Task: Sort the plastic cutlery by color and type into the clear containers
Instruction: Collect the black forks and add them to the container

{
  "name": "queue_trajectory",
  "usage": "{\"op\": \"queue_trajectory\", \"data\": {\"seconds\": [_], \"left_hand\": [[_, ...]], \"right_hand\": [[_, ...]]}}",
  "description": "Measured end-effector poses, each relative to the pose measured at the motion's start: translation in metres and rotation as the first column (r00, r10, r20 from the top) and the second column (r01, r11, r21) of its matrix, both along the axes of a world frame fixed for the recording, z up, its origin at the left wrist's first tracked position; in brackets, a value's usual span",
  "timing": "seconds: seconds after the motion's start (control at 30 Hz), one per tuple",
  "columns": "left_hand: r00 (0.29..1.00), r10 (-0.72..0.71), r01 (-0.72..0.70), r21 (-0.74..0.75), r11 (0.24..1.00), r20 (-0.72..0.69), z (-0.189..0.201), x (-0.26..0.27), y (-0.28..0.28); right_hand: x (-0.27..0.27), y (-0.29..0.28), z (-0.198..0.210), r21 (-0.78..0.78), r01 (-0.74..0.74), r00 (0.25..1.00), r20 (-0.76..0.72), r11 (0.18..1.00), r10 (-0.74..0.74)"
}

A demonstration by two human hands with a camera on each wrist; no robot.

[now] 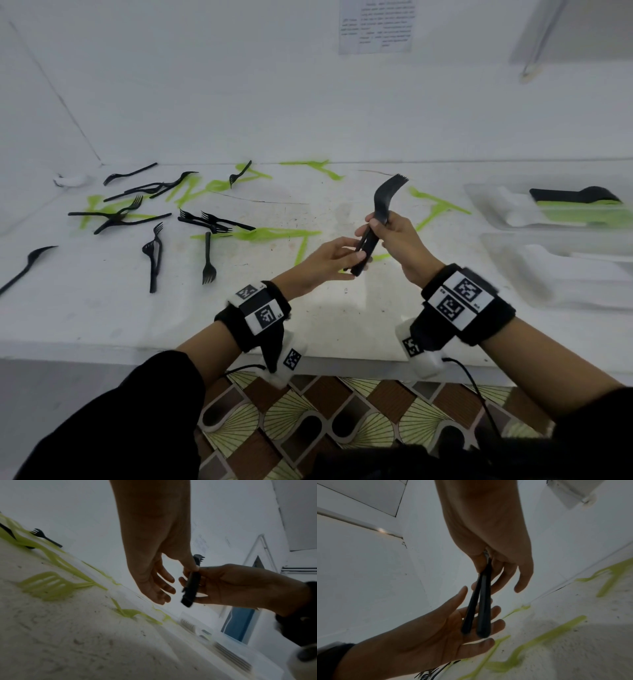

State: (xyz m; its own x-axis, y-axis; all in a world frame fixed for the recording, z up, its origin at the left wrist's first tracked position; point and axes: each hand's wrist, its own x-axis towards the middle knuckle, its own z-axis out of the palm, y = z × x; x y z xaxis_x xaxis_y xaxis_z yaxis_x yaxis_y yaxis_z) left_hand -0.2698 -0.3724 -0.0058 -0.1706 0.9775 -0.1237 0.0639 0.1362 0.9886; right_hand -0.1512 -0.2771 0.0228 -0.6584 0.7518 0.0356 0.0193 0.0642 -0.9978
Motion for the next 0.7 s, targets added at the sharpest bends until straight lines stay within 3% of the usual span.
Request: {"op": "queue_trajectory", "data": {"seconds": [0.1,0.2,0.33,0.5,0.7], "left_hand": [[0.993,-0.095,0.094,-0.014,0.995,-0.064,0.004,0.012,0.001],[0.992,-0.097,0.096,-0.015,0.995,-0.083,0.002,0.014,0.001],[0.986,-0.121,0.111,-0.089,0.990,-0.114,0.000,0.003,-0.001],[0.969,-0.170,0.155,-0.094,0.983,-0.179,0.005,-0.004,-0.002],[0.925,-0.307,0.289,-0.111,0.951,-0.223,0.005,0.005,0.016]], "right_hand": [[-0.005,-0.006,0.000,-0.035,-0.009,1.000,-0.024,0.999,0.008],[-0.006,-0.009,0.001,-0.088,-0.013,1.000,-0.029,0.996,0.010],[0.000,0.001,0.008,-0.150,0.097,0.992,-0.060,0.984,-0.107],[0.025,0.018,0.011,0.132,0.105,0.994,0.002,0.986,-0.107],[0.064,0.032,0.013,0.397,0.108,0.985,0.080,0.911,-0.152]]}}
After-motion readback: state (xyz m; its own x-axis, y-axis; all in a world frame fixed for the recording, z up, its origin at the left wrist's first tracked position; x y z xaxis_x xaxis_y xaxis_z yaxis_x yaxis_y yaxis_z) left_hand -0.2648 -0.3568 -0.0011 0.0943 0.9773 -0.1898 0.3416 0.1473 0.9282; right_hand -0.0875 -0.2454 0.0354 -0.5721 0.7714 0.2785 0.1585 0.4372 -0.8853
